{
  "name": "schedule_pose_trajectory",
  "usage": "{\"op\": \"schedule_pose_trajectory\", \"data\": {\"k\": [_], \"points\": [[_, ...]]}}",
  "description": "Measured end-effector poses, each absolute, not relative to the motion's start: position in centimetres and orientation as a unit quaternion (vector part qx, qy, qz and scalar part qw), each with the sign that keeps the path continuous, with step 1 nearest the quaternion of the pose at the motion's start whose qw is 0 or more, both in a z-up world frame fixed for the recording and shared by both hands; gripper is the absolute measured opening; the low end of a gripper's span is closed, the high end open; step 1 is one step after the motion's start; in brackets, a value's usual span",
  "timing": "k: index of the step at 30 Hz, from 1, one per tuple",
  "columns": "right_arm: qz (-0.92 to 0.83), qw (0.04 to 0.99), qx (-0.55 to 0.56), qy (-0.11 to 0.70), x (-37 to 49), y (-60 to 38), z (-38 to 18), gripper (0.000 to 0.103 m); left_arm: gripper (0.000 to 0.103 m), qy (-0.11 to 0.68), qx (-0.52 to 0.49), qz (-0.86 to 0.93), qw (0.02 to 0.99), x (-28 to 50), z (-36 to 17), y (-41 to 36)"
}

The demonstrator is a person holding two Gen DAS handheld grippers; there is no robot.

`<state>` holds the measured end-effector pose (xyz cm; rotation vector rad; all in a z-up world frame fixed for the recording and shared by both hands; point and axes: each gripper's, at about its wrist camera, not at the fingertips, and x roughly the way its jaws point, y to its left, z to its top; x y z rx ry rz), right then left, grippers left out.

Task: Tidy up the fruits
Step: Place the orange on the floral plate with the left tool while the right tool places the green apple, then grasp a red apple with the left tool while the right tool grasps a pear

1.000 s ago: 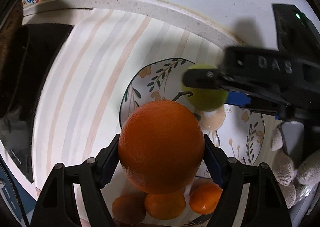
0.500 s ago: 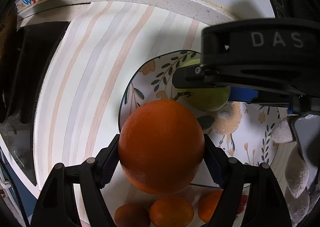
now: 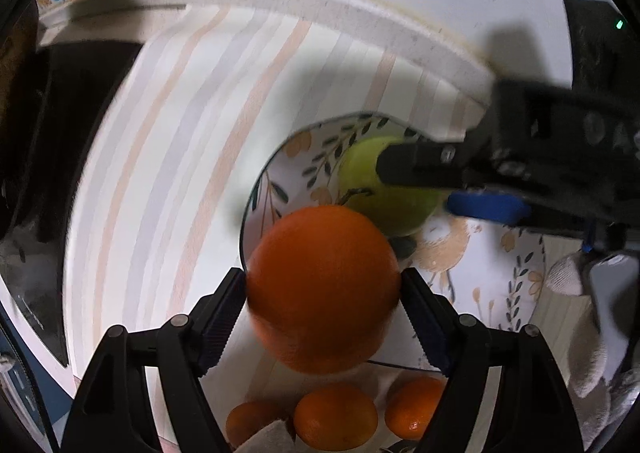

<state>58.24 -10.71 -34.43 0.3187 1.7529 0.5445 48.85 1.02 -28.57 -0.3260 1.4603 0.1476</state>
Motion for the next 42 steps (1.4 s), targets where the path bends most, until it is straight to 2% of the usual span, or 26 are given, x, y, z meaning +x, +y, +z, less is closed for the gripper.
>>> {"op": "schedule_pose_trajectory", "data": {"k": [1,2,8,13,17,24,35,38,42], "points": [[0.231,0.6,0.139,0.753,58.2,-11.0,-34.2,0.08,0.085,0.66,-0.145,0.065,0.734,48.9,-28.3,1.0],[0.23,0.602,0.141,0.751,58.2,-11.2,-34.0,0.08,0.086,0.657,-0.141,0.064,0.738,49.0,-27.9,1.0],[0.215,0.629,0.15,0.732,57.8,-13.3,-31.6,0.082,0.086,0.644,-0.141,0.062,0.749,48.6,-25.7,2.2],[0.178,0.682,0.113,0.7,55.5,-15.7,-28.3,0.082,0.086,0.627,-0.11,0.066,0.768,46.2,-23.4,2.3],[0.129,0.734,0.058,0.665,51.4,-17.6,-25.6,0.082,0.086,0.61,-0.06,0.078,0.786,43.9,-21.2,2.4],[0.073,0.777,0.043,0.624,43.1,-19.5,-22.5,0.082,0.086,0.589,-0.002,0.069,0.805,40.0,-20.0,1.3],[0.021,0.82,0.067,0.569,32.9,-19.9,-16.9,0.082,0.086,0.56,0.013,0.022,0.828,34.6,-17.1,0.0],[0.025,0.813,0.088,0.575,31.1,-19.9,-16.8,0.082,0.086,0.564,0.006,0.008,0.825,33.4,-17.1,0.1],[0.023,0.788,0.113,0.605,28.6,-20.2,-19.3,0.082,0.086,0.582,0.007,0.004,0.813,31.8,-18.7,0.5]]}}
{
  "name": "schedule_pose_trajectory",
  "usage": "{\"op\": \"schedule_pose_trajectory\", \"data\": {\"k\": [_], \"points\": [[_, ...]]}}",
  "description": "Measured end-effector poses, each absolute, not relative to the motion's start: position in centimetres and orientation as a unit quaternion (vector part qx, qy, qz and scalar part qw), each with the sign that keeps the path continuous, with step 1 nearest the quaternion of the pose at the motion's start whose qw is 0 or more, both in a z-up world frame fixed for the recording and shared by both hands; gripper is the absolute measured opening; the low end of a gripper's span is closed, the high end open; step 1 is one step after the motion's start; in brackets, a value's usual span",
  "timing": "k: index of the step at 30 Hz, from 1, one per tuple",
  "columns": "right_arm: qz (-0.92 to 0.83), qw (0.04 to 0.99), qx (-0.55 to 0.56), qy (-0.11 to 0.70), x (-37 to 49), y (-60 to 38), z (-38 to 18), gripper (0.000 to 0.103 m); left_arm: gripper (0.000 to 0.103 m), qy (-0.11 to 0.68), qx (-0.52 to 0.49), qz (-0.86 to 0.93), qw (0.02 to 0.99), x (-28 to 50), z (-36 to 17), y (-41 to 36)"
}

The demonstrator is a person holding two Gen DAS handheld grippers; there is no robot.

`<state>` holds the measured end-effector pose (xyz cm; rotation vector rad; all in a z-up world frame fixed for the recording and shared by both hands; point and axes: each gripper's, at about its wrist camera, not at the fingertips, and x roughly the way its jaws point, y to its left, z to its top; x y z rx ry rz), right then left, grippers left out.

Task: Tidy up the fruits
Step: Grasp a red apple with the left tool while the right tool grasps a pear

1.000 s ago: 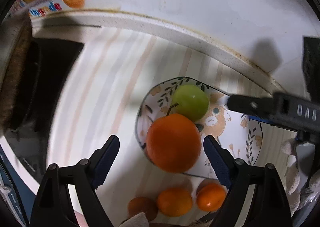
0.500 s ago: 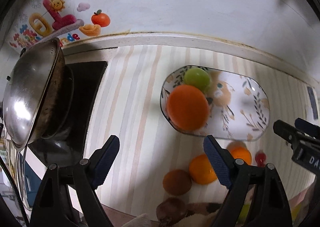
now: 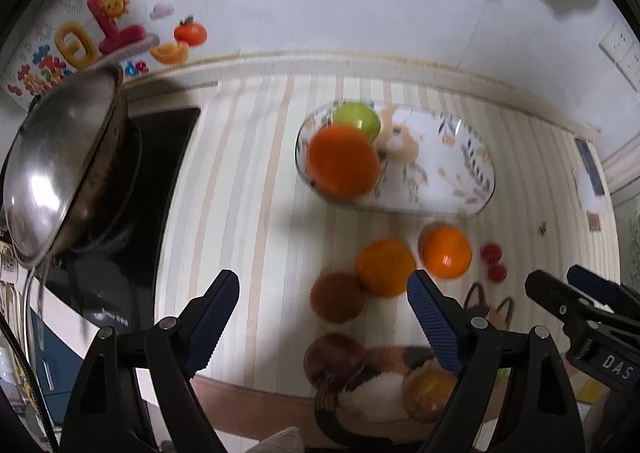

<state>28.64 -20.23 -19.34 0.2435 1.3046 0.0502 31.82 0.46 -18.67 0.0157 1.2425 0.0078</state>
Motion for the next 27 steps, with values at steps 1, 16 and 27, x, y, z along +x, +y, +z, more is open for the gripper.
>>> {"op": "schedule_pose_trajectory", "data": {"k": [1,16,27], "points": [[0.023,0.779,0.119,0.615,28.1,-20.4,-20.2,0.082,0.086,0.59,0.007,0.003,0.807,31.5,-19.4,0.6],[0.031,0.68,0.196,0.706,22.4,-22.5,-29.5,0.083,0.087,0.707,-0.037,-0.015,0.706,29.7,-30.6,1.7],[0.094,0.675,0.185,0.708,22.5,-18.7,-28.4,0.083,0.065,0.725,-0.027,-0.035,0.687,29.5,-33.7,-1.5]]}}
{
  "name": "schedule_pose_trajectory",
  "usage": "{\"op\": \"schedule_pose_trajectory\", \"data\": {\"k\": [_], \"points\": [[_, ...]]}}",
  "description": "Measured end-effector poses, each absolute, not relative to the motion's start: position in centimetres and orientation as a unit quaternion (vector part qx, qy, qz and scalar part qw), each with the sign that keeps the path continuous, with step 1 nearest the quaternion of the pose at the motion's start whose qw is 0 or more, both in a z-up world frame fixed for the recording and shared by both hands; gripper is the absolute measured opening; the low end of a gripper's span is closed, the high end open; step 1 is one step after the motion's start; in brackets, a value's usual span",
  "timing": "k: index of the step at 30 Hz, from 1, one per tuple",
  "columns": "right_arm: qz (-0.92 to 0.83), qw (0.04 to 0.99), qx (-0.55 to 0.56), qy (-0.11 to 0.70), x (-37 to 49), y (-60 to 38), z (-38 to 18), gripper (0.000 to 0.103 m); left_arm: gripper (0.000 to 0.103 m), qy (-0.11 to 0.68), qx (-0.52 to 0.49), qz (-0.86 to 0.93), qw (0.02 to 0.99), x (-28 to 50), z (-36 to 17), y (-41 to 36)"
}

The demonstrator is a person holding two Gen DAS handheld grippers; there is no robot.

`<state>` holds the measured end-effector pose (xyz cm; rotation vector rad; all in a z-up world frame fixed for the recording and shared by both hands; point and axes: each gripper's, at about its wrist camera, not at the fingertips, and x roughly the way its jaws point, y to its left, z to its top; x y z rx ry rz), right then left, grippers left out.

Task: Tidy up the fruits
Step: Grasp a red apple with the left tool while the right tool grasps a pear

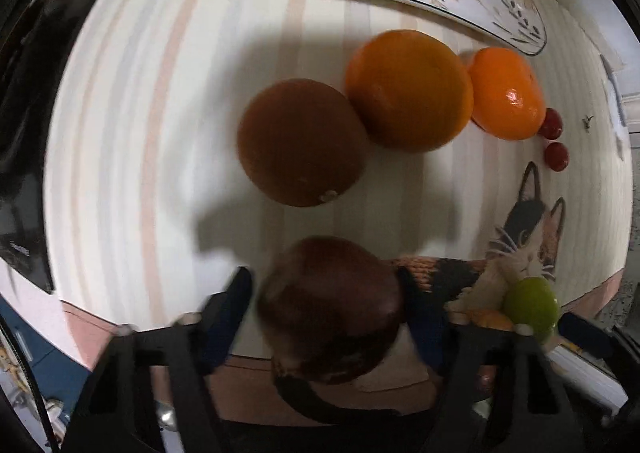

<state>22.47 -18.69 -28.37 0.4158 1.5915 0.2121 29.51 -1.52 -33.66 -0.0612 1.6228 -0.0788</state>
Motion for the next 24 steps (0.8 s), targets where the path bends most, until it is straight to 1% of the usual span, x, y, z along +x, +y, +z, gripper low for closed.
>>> {"op": "schedule_pose_trajectory", "data": {"k": [3,7,13,16,20,24], "points": [[0.107,0.672,0.181,0.71,22.3,-18.1,-28.2,0.083,0.064,0.713,-0.007,-0.023,0.701,29.0,-33.4,-1.5],[0.125,0.669,0.165,0.714,22.0,-17.3,-27.9,0.083,0.064,0.708,-0.014,-0.011,0.706,28.1,-32.5,0.2],[0.136,0.65,0.135,0.736,22.0,-15.8,-30.0,0.082,0.064,0.717,-0.029,0.004,0.696,26.8,-32.8,2.1],[0.118,0.661,0.08,0.737,22.3,-15.0,-30.9,0.081,0.064,0.716,-0.042,0.01,0.696,26.5,-33.2,2.4],[0.104,0.658,0.052,0.744,22.7,-14.9,-31.8,0.081,0.064,0.714,-0.038,0.013,0.7,26.7,-33.0,2.6],[0.106,0.647,0.034,0.754,22.8,-14.3,-33.2,0.076,0.064,0.712,-0.035,0.014,0.701,26.8,-33.0,3.0]]}}
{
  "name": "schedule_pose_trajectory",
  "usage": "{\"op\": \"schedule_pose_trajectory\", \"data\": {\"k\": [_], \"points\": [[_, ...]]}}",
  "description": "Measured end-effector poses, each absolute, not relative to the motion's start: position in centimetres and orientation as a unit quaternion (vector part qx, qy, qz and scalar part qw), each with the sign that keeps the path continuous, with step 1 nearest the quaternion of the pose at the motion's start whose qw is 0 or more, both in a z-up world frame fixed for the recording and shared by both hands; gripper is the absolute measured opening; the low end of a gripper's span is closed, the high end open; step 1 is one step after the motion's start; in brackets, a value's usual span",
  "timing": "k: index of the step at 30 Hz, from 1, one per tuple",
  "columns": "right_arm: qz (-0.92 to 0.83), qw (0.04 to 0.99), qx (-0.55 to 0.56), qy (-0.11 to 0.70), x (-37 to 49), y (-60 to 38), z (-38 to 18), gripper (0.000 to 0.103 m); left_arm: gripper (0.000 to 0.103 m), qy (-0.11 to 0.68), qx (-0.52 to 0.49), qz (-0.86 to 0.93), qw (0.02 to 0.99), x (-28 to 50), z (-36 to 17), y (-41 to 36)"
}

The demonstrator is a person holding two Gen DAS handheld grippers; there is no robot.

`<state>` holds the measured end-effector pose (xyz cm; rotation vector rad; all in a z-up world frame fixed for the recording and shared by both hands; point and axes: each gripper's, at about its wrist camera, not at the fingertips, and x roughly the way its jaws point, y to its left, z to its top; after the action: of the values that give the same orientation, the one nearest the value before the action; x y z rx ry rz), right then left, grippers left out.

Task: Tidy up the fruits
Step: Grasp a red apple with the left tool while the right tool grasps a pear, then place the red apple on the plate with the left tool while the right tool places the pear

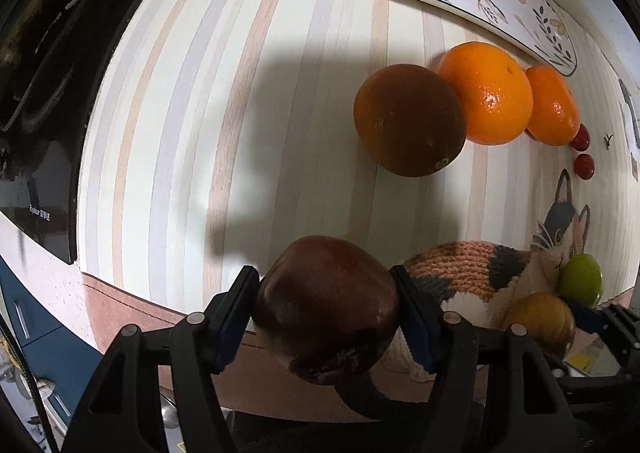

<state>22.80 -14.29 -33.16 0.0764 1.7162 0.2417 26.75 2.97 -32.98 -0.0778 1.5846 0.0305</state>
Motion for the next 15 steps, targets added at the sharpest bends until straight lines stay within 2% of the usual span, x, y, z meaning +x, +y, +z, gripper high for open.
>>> {"op": "schedule_pose_trajectory", "data": {"k": [9,15], "points": [[0.117,0.655,0.049,0.745,22.3,-14.4,-33.4,0.074,0.064,0.707,-0.031,0.006,0.706,28.1,-31.8,2.9],[0.117,0.687,0.092,0.711,24.2,-16.7,-29.9,0.074,0.064,0.677,-0.011,-0.027,0.735,30.2,-26.8,1.3]]}}
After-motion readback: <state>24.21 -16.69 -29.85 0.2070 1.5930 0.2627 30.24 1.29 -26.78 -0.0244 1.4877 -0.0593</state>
